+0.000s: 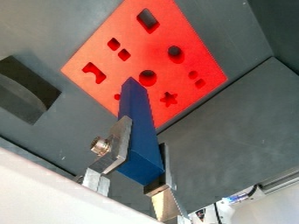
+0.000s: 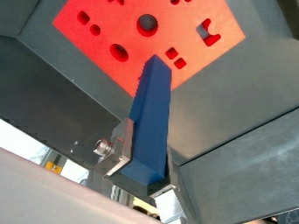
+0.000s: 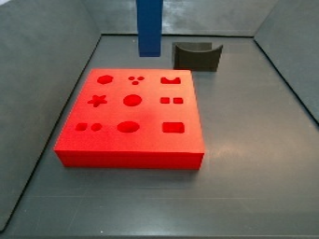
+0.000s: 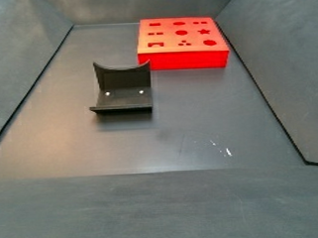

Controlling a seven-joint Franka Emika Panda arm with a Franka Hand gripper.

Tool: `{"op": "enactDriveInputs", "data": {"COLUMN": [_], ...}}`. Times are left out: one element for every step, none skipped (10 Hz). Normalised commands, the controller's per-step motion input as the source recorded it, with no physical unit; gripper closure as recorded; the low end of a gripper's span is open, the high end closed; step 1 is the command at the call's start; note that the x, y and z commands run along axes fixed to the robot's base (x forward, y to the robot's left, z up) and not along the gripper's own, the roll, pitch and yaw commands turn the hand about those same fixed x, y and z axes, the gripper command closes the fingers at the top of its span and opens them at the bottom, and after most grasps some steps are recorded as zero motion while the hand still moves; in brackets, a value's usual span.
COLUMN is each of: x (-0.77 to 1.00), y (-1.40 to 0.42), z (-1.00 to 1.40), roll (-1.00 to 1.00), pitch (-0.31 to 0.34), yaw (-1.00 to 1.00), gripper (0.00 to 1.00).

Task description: Insert the rectangle object.

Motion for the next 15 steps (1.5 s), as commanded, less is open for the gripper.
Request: {"op": "enactDriveInputs", "data": {"x": [0.05,0.22,0.38,0.46,0.59,0.55,0.09,0.32,0.67,0.8,0.54,0.3,0.09,0.04,0.01], "y": [-0.47,-0.89,-0.98,-1.0,-0.91,-0.41,-0.06,0.42,0.45,0.08,-0.16,-0.11,0.0,0.0,0.0], "z": [-0.25,-0.41,-0.43,-0.41,-0.32,-0.09,0.0,0.0,0.0,-0.13,-0.26,-0.3,-0.25,-0.07,-0.16], "roll": [-0.01,-0.03,-0.04,0.0,-0.01,-0.04,0.0,-0.07,-0.21,-0.12,-0.01,-0.04,0.0,0.0,0.0], "pitch": [-0.061,-0.067,-0.014,0.0,0.0,0.0,0.0,0.051,0.079,0.026,0.0,0.0,0.0,0.0,0.0], "yaw": [0.0,0.0,0.0,0.0,0.0,-0.09,-0.04,-0.03,-0.22,-0.4,-0.42,-0.34,-0.2,-0.07,-0.02], "gripper": [1.0,1.0,1.0,1.0,1.0,1.0,1.0,1.0,1.0,1.0,1.0,1.0,1.0,1.0,1.0]}}
